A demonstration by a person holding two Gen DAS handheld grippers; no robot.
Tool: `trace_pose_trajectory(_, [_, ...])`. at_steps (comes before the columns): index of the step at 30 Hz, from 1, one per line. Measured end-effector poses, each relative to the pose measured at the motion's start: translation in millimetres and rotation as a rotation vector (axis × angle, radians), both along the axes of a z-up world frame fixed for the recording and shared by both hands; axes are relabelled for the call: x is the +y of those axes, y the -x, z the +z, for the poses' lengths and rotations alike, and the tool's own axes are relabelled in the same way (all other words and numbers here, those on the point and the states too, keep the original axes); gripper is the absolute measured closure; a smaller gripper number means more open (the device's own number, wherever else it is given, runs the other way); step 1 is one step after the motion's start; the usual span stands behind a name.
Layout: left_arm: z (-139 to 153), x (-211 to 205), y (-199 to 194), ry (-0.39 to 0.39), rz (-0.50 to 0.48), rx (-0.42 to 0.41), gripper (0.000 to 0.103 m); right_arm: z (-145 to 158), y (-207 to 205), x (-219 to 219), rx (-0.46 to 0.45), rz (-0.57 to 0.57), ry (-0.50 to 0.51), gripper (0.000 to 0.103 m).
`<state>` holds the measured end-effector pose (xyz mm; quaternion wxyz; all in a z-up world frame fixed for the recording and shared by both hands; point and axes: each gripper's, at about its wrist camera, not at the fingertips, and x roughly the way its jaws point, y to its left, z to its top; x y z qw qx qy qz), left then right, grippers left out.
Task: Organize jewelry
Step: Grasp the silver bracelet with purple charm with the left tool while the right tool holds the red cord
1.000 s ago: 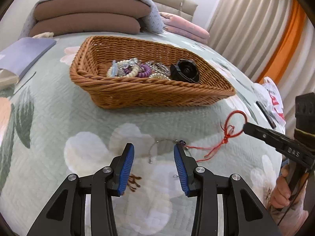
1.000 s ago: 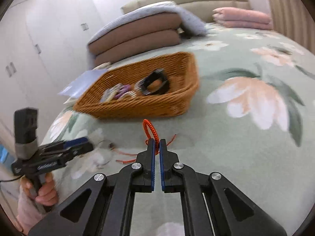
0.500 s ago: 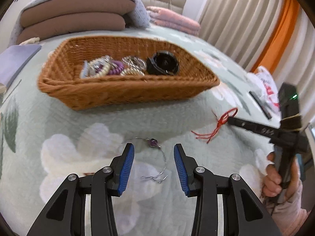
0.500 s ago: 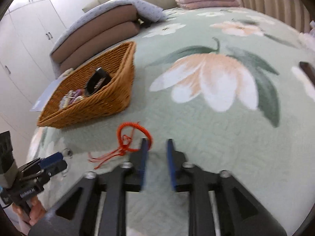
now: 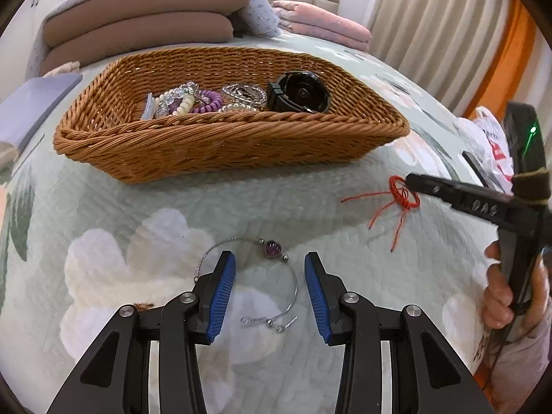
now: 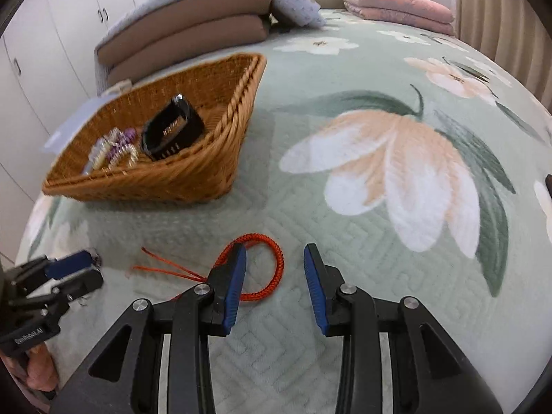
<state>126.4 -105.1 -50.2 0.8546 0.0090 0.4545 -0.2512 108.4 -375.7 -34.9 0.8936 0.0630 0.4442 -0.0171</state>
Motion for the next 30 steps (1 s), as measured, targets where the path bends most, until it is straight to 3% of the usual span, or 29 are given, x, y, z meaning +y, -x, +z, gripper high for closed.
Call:
trace_pose_trajectory(3, [-1.2,-8.0,-2.4,-0.015,0.006,0.003,0.068,0.1,-1.3,6.9,-0.002,0.019,0.034,0.066])
trace_pose_trajectory(4, [-1.5,-11.5,-2.8,-0.021,0.008,0.001,0.071,-0.6,-1.8,10.4,-0.003,0.025,0.055,0.070])
trace_pose_trajectory(6, [-0.9,-17.6,-3.2,-0.022,0.003,0.000,0.085,-1.1,-2.4,15.5,-0.001,0.053,0.065,0.083])
trace_pose_trajectory(9, [-0.4,-23.0,-0.2,-0.036,-0.004,-0.015,0.093,-0.8,-0.4,23.9,-0.004,0.090,0.090,0.095])
trace_pose_trajectory(20, [16.4,-17.4,25.9,-0.013,-0.093,-0.098,0.093,8.8,29.0,68.8,-0.027,0.281,0.041,0.097])
trace_pose_trajectory(30, [50.8,16.9,51.1,0.055,-0.094,-0.186,0.093,63.9,51.0,96.6,-0.162,0.332,0.082,0.097])
